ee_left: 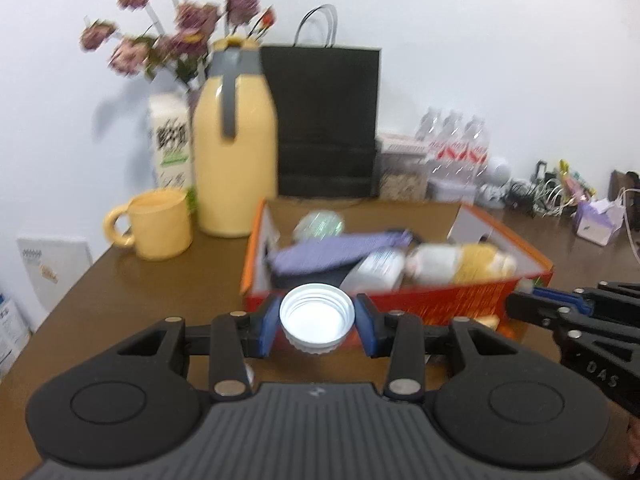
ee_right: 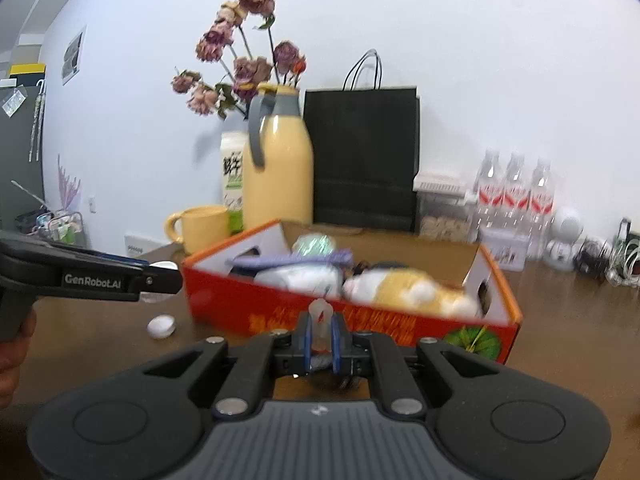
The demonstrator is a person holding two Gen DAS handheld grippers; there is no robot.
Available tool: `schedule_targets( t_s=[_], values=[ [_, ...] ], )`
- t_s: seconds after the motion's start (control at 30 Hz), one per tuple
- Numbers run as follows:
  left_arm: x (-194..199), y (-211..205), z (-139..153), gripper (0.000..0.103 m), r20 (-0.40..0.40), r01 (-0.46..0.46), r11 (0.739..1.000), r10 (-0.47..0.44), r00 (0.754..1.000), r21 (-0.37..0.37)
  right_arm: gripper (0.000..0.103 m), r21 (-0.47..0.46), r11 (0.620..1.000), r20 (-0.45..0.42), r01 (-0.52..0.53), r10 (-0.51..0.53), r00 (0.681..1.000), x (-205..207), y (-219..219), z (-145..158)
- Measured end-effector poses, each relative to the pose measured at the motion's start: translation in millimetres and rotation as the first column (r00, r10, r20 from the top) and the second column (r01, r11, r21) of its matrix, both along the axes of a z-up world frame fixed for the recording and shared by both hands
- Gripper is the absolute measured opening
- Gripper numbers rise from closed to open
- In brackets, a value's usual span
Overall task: Organize objects
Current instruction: 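Carry the lid and small item into the cardboard box and open both grippers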
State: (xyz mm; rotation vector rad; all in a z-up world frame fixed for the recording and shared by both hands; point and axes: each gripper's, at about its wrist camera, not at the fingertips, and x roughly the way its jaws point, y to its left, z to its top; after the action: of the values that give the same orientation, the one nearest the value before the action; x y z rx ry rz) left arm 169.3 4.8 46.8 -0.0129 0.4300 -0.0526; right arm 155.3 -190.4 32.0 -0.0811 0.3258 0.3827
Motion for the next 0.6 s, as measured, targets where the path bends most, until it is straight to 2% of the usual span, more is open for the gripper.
schedule_targets(
  t_s=[0.13, 0.3, 0.6],
  values=[
    [20.5, -16.6, 14.4, 0.041, 0.038, 0.033, 0.999, -0.033, 0.999, 0.0, 0.009, -0.008, 1.0, 0.033, 0.021, -0.02, 0.999, 17.3, -4.9, 14.6],
    [51.6, -29.0, 21.1, 0.041, 0.047, 0.051, 0.999, -0.05, 0.998, -0.014, 0.009, -0.009, 0.999, 0.051, 0.05, -0.05, 0.997, 49.8, -11.2, 30.7],
    [112.4, -32.6, 16.9, 0.041, 0.026, 0.054, 0.998, -0.053, 0.998, -0.034, 0.009, -0.006, 0.998, 0.018, 0.069, -0.069, 0.997, 120.6, -17.4, 34.7]
  ],
)
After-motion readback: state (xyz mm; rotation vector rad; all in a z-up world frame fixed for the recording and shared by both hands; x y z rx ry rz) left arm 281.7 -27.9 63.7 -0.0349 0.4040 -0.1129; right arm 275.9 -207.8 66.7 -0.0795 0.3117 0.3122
